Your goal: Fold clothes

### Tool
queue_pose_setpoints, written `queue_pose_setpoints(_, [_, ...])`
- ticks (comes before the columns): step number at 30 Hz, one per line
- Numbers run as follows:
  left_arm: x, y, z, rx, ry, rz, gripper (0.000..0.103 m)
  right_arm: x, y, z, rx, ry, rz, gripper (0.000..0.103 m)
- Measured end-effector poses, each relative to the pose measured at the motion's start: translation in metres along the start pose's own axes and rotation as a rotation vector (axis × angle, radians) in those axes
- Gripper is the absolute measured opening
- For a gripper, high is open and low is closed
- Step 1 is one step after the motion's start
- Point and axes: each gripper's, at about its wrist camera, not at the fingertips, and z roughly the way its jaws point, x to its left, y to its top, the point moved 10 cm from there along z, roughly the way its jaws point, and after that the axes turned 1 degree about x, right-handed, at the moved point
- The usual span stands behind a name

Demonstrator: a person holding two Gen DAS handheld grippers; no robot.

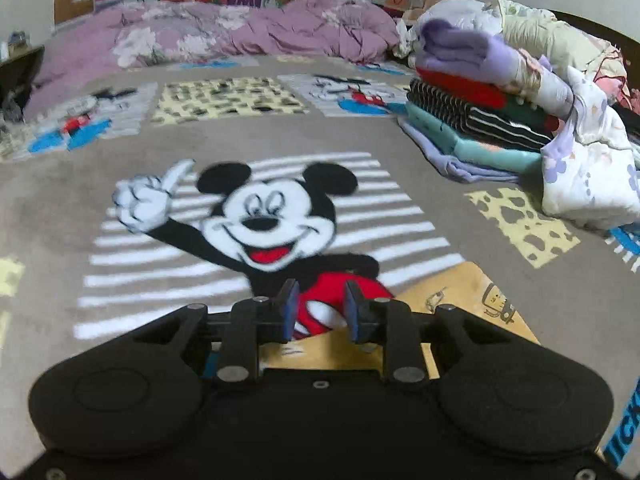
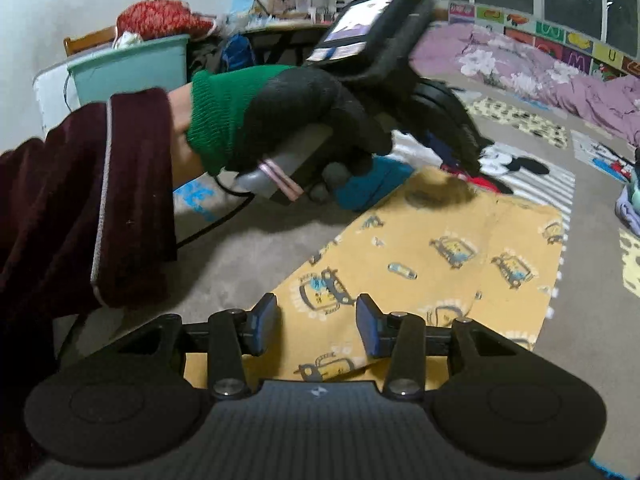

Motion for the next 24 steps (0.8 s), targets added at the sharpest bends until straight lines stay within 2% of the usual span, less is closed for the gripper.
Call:
queue_pose_setpoints(3, [0.008,0.005,-0.019,-0.023,0.02,-0.017,0.024,-0.004,0.006,-0.015,-0.045,-0.022,0.01,0.044])
queue_pose_setpoints(4, [0.009,0.005,-0.025,-0.03,0.029,-0.023,0.027,-0.008,0.008,-0.023,-0.06,-0.028,0.019,0.044])
queue_pose_setpoints(8, [0.001,-0.001,-0.05,-0.045,0.032,-0.01,0.029,-0.036,0.001,-0.059,-0.117,-0.069,0.105,0.043])
queue_pose_setpoints(15, [-0.053,-0.048,-0.11,-0.046,0.011,0.077,0.028,-0.08,-0.047,-0.105,-0.141,-0.14,0.267,0.043])
queue_pose_setpoints(20, [-0.091,-0.092,-0.151,-0.029,-0.001,0.089,0.022,-0.073,-0.073,-0.104,-0.108,-0.12,0.307,0.043])
queue_pose_setpoints(24, [-0.109,-0.125,-0.18,-0.033,-0.037,0.047,0.022,-0.057,-0.07,-0.11,-0.154,-0.11,0.27,0.043])
